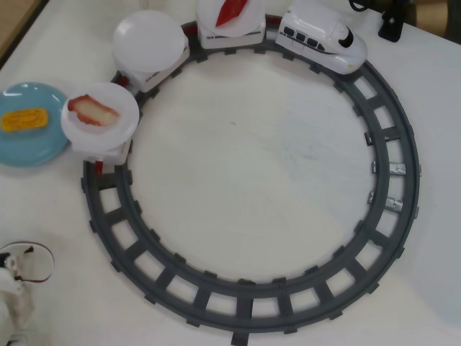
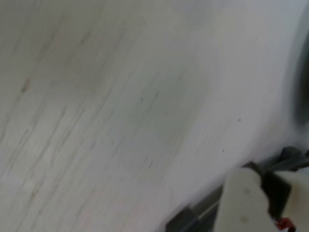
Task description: Pick up the sushi from the Shinkansen and put it on the blue dish
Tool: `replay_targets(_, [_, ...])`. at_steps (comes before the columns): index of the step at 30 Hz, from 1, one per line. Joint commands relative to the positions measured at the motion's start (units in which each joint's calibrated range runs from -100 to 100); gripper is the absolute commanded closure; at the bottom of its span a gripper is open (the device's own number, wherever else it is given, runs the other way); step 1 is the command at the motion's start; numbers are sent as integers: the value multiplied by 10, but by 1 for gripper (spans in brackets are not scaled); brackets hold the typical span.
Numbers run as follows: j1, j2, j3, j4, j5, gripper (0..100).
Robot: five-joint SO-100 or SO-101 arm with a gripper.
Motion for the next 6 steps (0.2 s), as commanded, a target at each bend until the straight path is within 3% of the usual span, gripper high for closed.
replay_targets(1, [2,-2,2,10,5,97])
replay_targets(6, [2,-2,2,10,5,97])
